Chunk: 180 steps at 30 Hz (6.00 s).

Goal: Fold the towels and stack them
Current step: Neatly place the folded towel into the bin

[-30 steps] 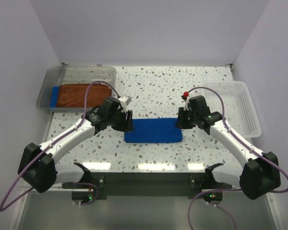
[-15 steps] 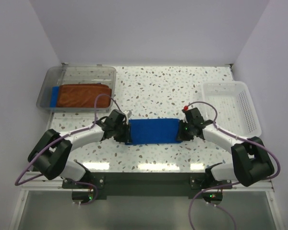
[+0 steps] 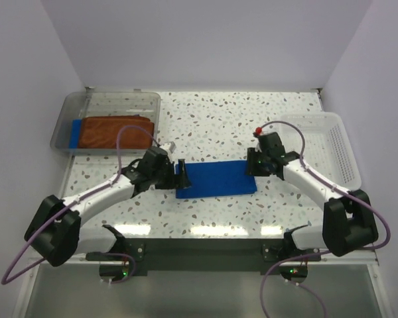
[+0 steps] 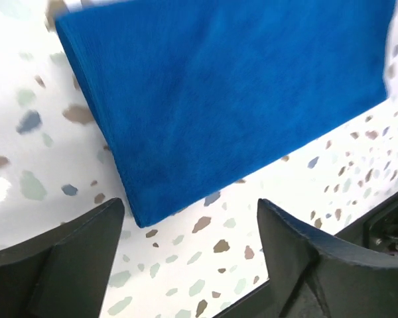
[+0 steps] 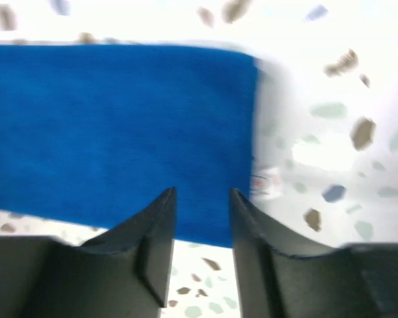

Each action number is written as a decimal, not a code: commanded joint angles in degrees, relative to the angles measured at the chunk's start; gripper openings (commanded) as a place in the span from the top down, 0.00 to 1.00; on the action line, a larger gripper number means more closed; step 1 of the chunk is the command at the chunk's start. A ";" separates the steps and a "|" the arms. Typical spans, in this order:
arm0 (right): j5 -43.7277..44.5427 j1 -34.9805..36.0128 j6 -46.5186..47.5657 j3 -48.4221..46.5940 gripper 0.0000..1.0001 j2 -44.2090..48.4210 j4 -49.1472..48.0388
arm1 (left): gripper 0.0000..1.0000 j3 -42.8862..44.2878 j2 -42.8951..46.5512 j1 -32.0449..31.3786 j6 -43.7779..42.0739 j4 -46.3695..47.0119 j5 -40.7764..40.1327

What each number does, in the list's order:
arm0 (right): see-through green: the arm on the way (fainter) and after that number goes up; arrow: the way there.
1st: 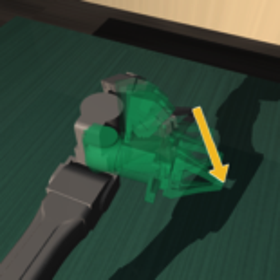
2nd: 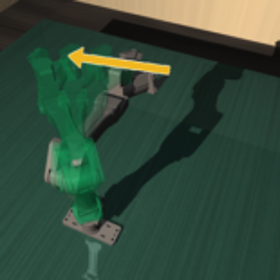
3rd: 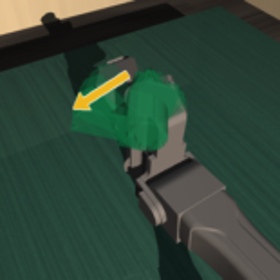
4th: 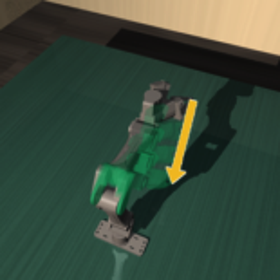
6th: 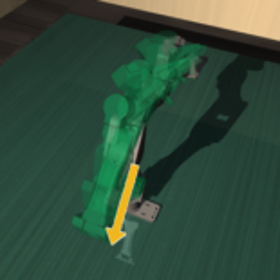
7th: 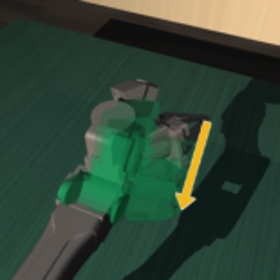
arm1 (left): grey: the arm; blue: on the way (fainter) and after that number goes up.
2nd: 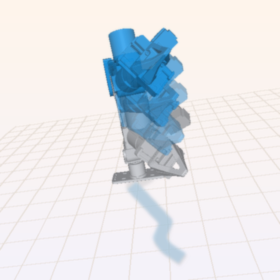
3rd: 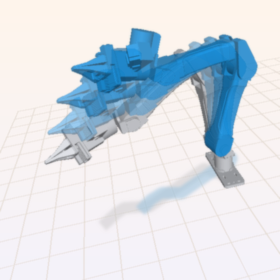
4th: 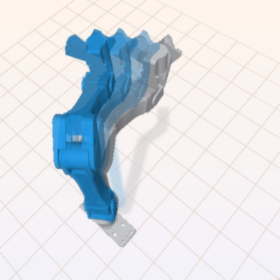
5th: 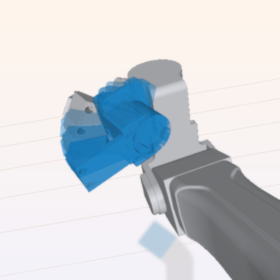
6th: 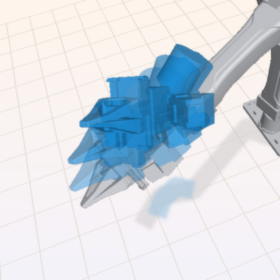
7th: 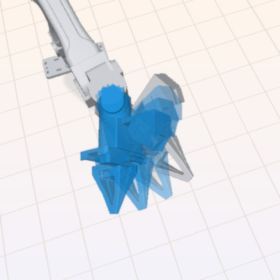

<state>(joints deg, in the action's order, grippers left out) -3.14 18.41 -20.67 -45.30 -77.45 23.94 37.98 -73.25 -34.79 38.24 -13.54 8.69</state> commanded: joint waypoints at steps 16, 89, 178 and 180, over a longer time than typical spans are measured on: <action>12.36 40.81 3.53 -34.67 0.26 -26.85 6.02 | 0.00 4.30 4.96 31.18 -15.21 -9.93 -4.38; 7.79 40.74 -3.59 -13.76 0.82 -19.32 -23.15 | 1.00 -4.50 -10.24 7.80 18.28 21.72 0.54; 49.89 23.60 -7.28 -14.55 0.01 23.73 26.32 | 0.00 41.22 8.08 44.19 -25.14 -20.91 -2.55; 51.21 23.68 -7.37 -14.38 0.01 29.95 26.77 | 0.00 37.90 13.20 44.19 -24.00 -22.22 -2.54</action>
<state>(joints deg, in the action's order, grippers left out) 42.59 42.15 -24.88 -57.49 -54.08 47.46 80.20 -64.86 9.10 11.60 -35.55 0.91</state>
